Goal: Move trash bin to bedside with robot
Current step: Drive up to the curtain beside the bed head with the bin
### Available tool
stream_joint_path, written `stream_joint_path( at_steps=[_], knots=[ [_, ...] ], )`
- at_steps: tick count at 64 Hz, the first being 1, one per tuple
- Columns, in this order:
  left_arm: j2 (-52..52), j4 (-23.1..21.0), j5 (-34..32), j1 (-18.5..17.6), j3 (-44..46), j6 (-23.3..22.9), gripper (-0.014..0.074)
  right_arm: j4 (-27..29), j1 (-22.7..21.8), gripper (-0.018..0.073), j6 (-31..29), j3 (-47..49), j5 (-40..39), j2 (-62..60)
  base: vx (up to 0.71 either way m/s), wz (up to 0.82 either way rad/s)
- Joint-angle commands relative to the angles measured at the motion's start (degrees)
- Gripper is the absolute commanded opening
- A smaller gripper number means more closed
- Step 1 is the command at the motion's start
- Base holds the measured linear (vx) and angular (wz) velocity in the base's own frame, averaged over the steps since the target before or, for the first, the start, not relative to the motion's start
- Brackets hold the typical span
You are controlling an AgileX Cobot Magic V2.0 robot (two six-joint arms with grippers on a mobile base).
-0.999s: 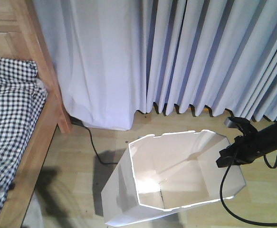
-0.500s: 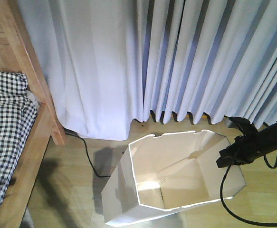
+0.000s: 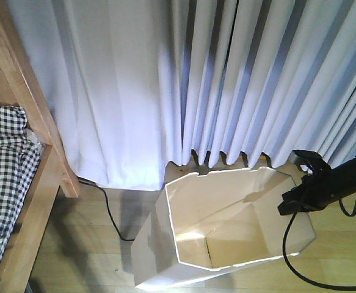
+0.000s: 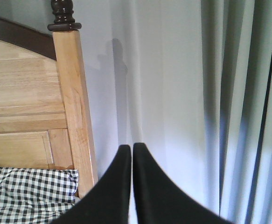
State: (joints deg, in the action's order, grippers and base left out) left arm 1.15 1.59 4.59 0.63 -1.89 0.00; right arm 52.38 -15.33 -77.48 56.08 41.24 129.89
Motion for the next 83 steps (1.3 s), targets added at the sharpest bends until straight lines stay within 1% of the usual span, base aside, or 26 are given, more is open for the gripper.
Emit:
stream_joint_path(
  at_steps=[1, 21, 34, 40, 43, 47, 57, 63, 74, 83],
  knots=[
    [0.43, -0.54, -4.22, -0.36, -0.66, -0.79, -0.0006, 4.79, -0.24, -0.0004, 0.1, 0.65, 12.38, -3.97, 0.07, -0.01],
    [0.43, -0.54, -4.22, -0.36, -0.66, -0.79, -0.0006, 4.79, -0.24, -0.0004, 0.03, 0.65, 12.28, -3.97, 0.04, -0.02],
    [0.43, -0.54, -4.22, -0.36, -0.66, -0.79, -0.0006, 5.05, -0.24, -0.0004, -2.72, 0.65, 11.62, -3.97, 0.0, -0.01],
    [0.43, -0.54, -4.22, -0.36, -0.66, -0.79, -0.0006, 5.57, -0.19, -0.0004, -0.97, 0.65, 11.01, -3.9, 0.0, 0.0],
    [0.43, -0.54, -4.22, -0.36, -0.66, -0.79, -0.0006, 6.15, -0.11, -0.0004, -0.83, 0.92, 8.11, -3.77, 0.0, 0.0],
    [0.43, -0.54, -4.22, -0.36, -0.66, -0.79, -0.0006, 6.73, -0.03, -0.0004, 0.81, 1.47, 4.62, -3.13, 0.0, 0.0],
    [0.43, -0.54, -4.22, -0.36, -0.66, -0.79, -0.0006, 6.49, -0.03, -0.0004, 2.28, 4.81, 0.63, 0.49, 0.0, 0.0],
    [0.43, -0.54, -4.22, -0.36, -0.66, -0.79, -0.0006, 6.56, -0.03, -0.0004, 2.85, 7.54, -0.15, 3.69, 0.0, 0.0],
    [0.43, -0.54, -4.22, -0.36, -0.66, -0.79, -0.0006, 6.23, -0.03, -0.0004, 5.82, 13.93, -0.49, 10.96, 0.0, 0.0],
    [0.43, -0.54, -4.22, -0.36, -0.66, -0.79, -0.0006, 3.82, -0.03, -0.0004, 9.26, 20.01, -0.39, 17.41, 0.0, 0.0]
  ],
)
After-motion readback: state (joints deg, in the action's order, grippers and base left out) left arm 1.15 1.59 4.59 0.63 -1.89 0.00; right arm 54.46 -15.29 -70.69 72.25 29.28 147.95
